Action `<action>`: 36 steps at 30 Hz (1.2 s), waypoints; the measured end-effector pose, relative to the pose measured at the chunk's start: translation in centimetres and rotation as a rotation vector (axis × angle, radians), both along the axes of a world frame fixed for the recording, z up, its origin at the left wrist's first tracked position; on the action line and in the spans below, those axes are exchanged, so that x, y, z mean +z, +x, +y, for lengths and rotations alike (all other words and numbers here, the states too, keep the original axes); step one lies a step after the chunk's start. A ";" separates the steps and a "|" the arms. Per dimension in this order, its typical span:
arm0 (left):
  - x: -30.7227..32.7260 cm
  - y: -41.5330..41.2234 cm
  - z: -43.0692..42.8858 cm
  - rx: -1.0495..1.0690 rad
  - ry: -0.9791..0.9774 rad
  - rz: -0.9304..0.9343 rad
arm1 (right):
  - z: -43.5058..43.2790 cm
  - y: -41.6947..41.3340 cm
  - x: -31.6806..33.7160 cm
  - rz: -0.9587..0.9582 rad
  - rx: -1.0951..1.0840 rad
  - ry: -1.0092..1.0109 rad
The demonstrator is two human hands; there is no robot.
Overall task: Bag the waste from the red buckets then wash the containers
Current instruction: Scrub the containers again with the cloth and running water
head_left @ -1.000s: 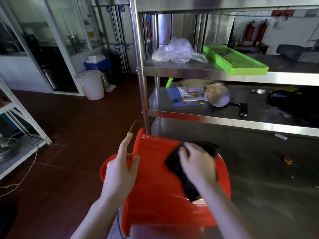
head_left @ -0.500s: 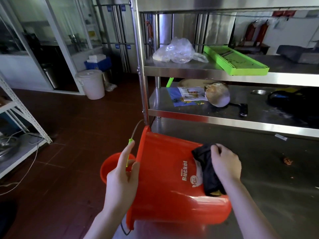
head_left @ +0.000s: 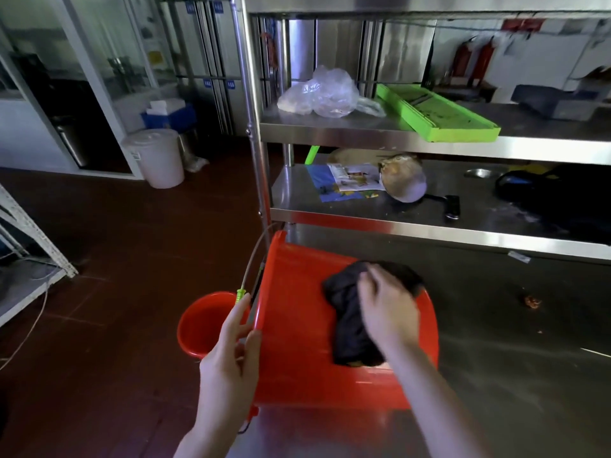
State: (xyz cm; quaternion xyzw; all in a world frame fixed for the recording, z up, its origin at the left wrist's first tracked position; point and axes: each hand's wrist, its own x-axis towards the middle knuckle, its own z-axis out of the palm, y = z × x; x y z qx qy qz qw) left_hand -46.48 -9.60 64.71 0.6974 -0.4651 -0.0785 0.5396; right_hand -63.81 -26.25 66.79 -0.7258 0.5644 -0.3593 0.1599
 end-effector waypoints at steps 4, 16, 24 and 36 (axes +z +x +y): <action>-0.1 0.6 0.5 -0.051 -0.007 -0.026 | -3.3 -4.4 0.4 -0.020 -0.210 0.260; 1.3 2.0 2.1 -0.068 0.089 -0.045 | 4.5 7.6 1.9 0.079 0.355 -0.094; 9.6 2.9 -8.8 -0.099 0.536 -0.117 | 6.9 6.1 0.5 0.070 0.393 -0.217; 6.0 0.6 -4.9 -0.073 0.278 -0.010 | -0.8 -2.3 0.7 0.112 -0.119 0.119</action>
